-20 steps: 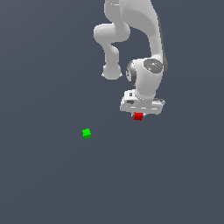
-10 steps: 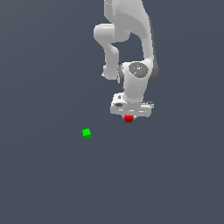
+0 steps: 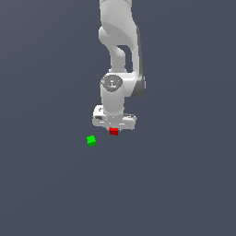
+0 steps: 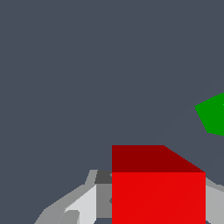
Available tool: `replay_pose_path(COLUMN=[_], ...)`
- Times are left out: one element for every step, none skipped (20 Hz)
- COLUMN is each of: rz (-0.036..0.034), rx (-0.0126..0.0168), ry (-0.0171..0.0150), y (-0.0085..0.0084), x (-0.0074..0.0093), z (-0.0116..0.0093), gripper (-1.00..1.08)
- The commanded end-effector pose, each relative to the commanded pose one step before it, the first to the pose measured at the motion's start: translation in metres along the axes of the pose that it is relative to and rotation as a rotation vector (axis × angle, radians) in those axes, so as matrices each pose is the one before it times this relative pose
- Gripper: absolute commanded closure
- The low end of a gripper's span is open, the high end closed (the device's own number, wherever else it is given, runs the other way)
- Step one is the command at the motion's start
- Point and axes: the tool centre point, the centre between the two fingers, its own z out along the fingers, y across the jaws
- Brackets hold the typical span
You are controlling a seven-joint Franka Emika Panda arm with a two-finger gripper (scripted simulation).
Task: Stack the red cube on top of the green cube.
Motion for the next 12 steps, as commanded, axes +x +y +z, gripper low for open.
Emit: replay_pose_path(rz=[-0.00080,0.00000,0.00000,0.00000,-0.00036,0.00000,0.00000,0.00000,0.00000,0.00000,0.00000,0.00000], rx=[0.00007,0.00000,0.00000,0.00000,-0.00022,0.00000,0.00000,0.00000,0.00000,0.00000,0.00000,0.00000], ry=[0.00082,0.00000,0.00000,0.00000,-0.00054,0.00000,0.00000,0.00000,0.00000,0.00000,0.00000,0.00000], y=[0.02902,0.01034,0.00976,0.00917,0.00832,0.00793,0.00728,0.00661,0.00593,0.00522,0.00450,0.00378], x=[0.00958,0.00360,0.00345,0.00329,0.00316,0.00294,0.00275,0.00255,0.00234,0.00211,0.00186,0.00159], z=[0.00533,0.00202,0.00190,0.00179,0.00199,0.00154,0.00142,0.00128,0.00115,0.00101,0.00087,0.00073], gripper=[1.08,1.08,1.08,1.08,1.08,1.08,1.08,1.08,1.08,1.08,1.08,1.08])
